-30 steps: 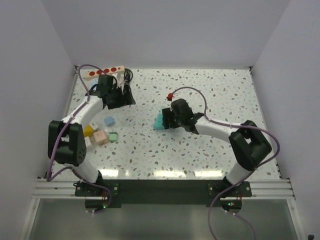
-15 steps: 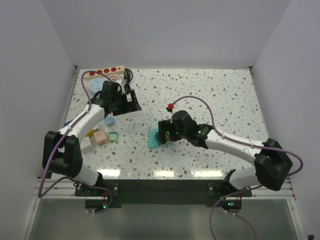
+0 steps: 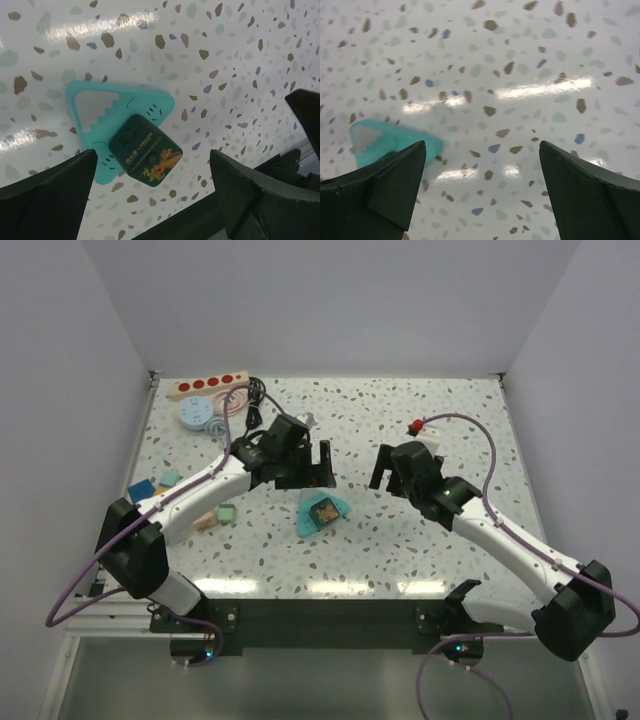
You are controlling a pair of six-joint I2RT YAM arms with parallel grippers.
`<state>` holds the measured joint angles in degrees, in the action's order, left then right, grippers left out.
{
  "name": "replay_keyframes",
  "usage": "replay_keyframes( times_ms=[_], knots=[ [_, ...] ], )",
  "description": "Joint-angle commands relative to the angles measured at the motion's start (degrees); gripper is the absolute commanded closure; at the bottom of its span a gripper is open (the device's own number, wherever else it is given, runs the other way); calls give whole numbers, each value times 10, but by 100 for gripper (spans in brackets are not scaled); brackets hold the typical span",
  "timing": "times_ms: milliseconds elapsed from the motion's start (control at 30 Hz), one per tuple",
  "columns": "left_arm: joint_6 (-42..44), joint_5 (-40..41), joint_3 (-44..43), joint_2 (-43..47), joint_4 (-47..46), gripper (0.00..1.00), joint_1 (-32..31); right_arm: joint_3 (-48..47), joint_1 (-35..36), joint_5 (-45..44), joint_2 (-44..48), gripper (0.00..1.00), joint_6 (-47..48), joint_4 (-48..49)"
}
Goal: Pull the plug off the socket
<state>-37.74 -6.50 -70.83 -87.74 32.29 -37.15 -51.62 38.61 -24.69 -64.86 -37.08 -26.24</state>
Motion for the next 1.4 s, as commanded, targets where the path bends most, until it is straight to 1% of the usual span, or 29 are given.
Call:
replay_keyframes(
  times_ms=[0, 33, 67, 167, 233, 267, 300, 400, 467, 600, 733, 967, 1033, 1167, 1233, 1300, 1333, 1367],
  knots=[
    [-144, 105, -2, -8, 51, 0, -30, -31, -58, -37, -15, 1, -65, -103],
    [-170, 129, 1, -8, 58, 0, -41, -31, -63, -38, -17, 1, -65, -105],
    [-217, 139, 3, -8, 63, 0, -46, -36, -68, -38, -18, 1, -65, -108],
    [-282, 149, -1, -22, 70, 0, -65, -45, -76, -34, -26, 1, -66, -118],
    [-299, 152, -27, -41, 80, 0, -75, -48, -78, -30, -31, 1, -65, -122],
    [-309, 149, -40, -65, 84, 0, -85, -48, -80, -29, -36, 1, -66, -123],
    [-309, 149, -67, -80, 87, 0, -91, -49, -81, -25, -39, 1, -66, -126],
    [-318, 152, -108, -142, 124, 0, -101, -51, -84, -16, -49, 1, -67, -127],
    [-324, 144, -116, -163, 136, 0, -101, -52, -85, -14, -50, 1, -68, -128],
    [-334, 150, -111, -162, 141, 0, -104, -45, -89, -14, -50, 1, -68, -128],
    [-335, 162, -89, -136, 146, 0, -104, -35, -93, -6, -55, 1, -70, -123],
    [-311, 111, -47, -117, 130, 0, -108, -32, -96, 13, -80, 1, -78, -113],
    [-295, 88, -23, -116, 99, 0, -110, -30, -97, 17, -84, 1, -80, -108],
    [-277, 76, -33, -141, 91, 1, -119, -19, -97, 25, -85, 1, -79, -92],
    [-276, 81, -43, -148, 80, 4, -124, -14, -98, 31, -84, 3, -78, -86],
    [-267, 81, -58, -155, 69, 14, -126, -7, -98, 32, -82, 5, -81, -80],
    [-263, 78, -62, -157, 59, 20, -127, -5, -99, 35, -81, 6, -80, -79],
    [-248, 76, -63, -154, 52, 33, -127, -2, -99, 36, -80, 7, -80, -79]
  ],
)
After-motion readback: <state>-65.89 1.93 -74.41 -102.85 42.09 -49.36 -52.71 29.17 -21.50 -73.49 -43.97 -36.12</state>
